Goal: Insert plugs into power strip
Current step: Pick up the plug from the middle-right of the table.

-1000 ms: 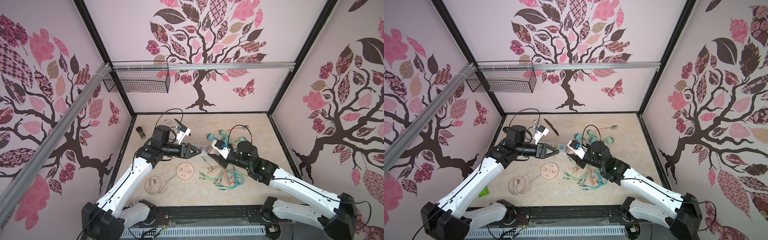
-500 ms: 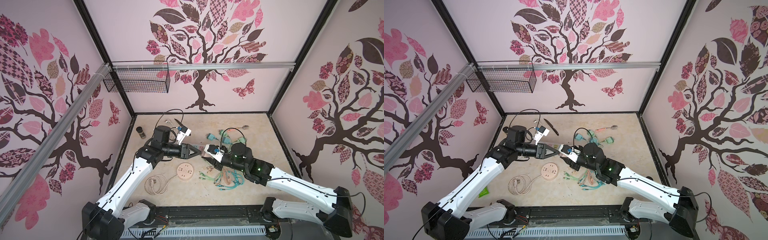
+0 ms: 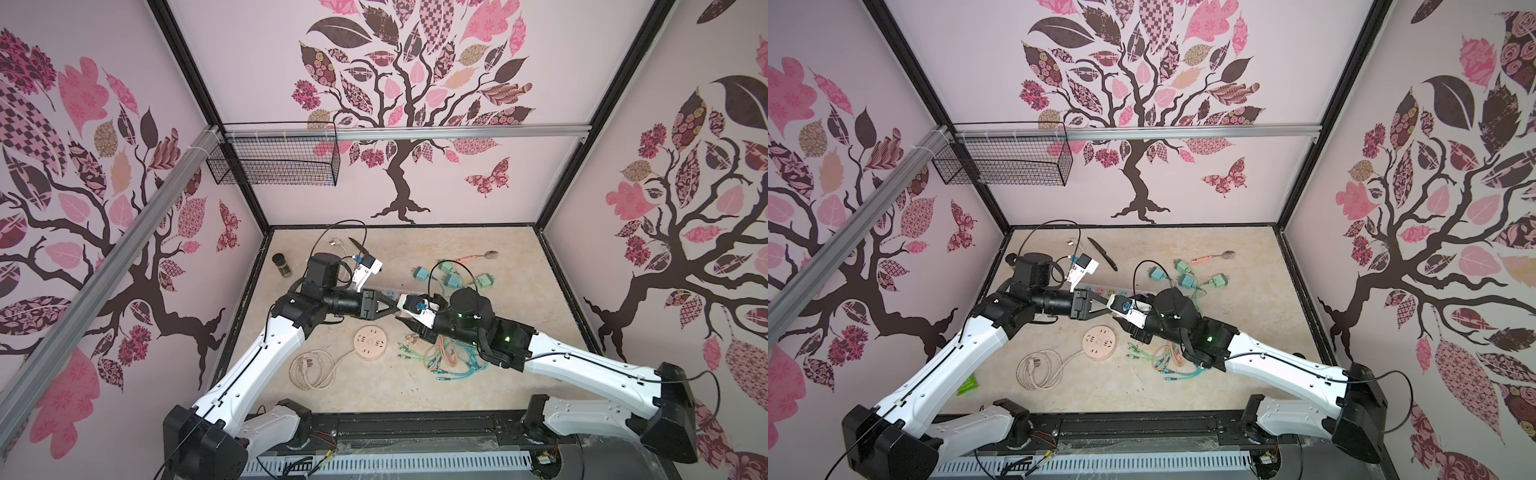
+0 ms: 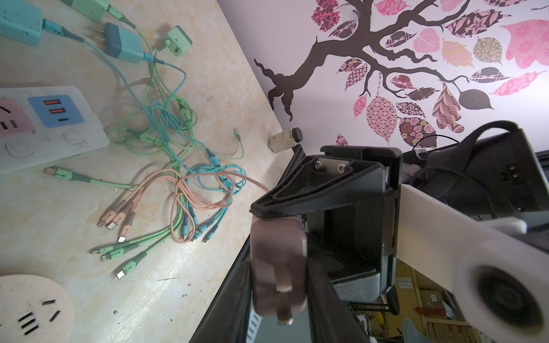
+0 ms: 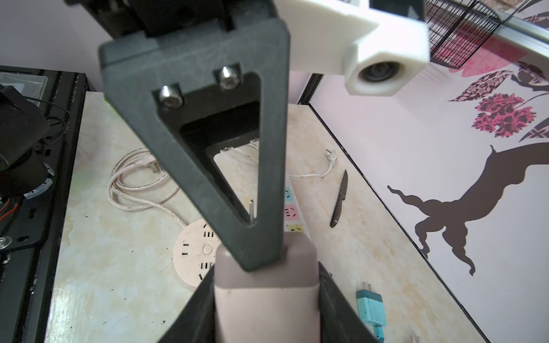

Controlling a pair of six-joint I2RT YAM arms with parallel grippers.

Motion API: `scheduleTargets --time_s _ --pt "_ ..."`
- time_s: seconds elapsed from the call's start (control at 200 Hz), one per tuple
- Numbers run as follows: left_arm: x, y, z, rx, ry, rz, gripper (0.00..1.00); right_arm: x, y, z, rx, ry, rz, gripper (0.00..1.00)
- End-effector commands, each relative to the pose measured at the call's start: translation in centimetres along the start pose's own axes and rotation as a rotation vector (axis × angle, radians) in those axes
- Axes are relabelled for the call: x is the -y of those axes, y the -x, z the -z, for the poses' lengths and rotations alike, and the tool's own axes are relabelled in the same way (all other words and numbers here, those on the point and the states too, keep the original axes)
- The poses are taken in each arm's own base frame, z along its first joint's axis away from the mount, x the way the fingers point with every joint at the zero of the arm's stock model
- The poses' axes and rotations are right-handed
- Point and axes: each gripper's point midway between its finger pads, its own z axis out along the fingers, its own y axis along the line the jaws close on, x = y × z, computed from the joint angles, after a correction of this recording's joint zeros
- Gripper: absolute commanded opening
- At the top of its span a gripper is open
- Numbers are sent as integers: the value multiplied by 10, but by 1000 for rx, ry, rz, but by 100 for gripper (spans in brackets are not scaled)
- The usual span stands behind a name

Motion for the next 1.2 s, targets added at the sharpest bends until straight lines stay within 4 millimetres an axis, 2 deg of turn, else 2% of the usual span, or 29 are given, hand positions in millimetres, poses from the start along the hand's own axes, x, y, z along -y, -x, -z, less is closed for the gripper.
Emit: scheduleTargets --time_s 0.0,0.21,0.545,0.875,1.02,1.195 --pt "2 -12 0 -27 -25 -8 33 11 28 -1 68 -41 21 34" --pt "3 -14 0 -30 -29 -14 31 8 30 -4 70 -35 32 35" --pt "4 -17 1 -40 -31 -18 38 6 30 -7 69 -25 46 36" --pt "4 -20 1 -48 -34 -22 37 6 31 -7 71 -23 52 36" --pt "4 -18 2 -42 -26 -25 26 4 29 -8 65 -17 51 39" --pt "3 -16 2 -32 -15 -30 16 3 23 -6 54 -23 43 49"
